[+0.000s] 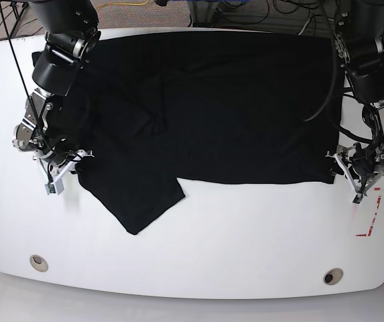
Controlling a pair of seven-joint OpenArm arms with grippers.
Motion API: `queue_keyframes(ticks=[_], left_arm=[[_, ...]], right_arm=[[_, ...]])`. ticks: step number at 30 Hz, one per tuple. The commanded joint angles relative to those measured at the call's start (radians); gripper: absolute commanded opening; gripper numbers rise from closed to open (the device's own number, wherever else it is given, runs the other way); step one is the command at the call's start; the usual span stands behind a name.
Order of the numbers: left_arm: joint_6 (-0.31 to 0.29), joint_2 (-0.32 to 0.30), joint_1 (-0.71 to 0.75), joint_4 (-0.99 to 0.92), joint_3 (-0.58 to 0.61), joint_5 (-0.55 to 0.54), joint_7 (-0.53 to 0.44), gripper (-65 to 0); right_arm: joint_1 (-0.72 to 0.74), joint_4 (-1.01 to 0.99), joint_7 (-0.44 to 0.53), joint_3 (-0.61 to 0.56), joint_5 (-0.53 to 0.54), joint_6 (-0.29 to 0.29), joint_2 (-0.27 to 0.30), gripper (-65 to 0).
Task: Layout the t-shirt on the table in an organized manner, then fold the t-shirt properly
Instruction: 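Grasp the shirt's side edges with both grippers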
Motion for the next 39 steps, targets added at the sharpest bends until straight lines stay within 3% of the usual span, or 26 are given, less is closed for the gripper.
queue_keyframes(ticks=[1, 7, 19, 30, 34, 39], left_arm=[[0.0, -0.031, -0.026, -0.045, -0.004, -0.015, -0.039, -32.5], [0.0, -0.032, -0.026, -0.1, -0.004, -0.071, -0.058, -32.5], [0.0, -0.026, -0.024, -0.104, 0.002, -0.071, -0.084, -29.2], [0.0, 0.048, -0.026, -0.1, 0.002, -0.068, -0.07, -29.3], [0.0, 0.062, -0.026, -0.099, 0.004, -0.068, -0.076, -37.1], [0.0, 0.063, -0.028, -0.099, 0.004, -0.066, -0.079, -57.9]], right_arm=[[0.027, 0.019, 0.019, 0.001, 0.011, 0.001, 0.017, -59.8], [0.027, 0.019, 0.019, 0.001, 0.011, 0.001, 0.017, -59.8], [0.027, 0.021, 0.019, 0.001, 0.011, 0.001, 0.017, -59.8], [0.027, 0.021, 0.019, 0.002, 0.011, 0.001, 0.017, -59.8], [0.027, 0.021, 0.019, 0.002, 0.011, 0.001, 0.017, -59.8], [0.027, 0.021, 0.019, 0.001, 0.011, 0.001, 0.019, -59.8]])
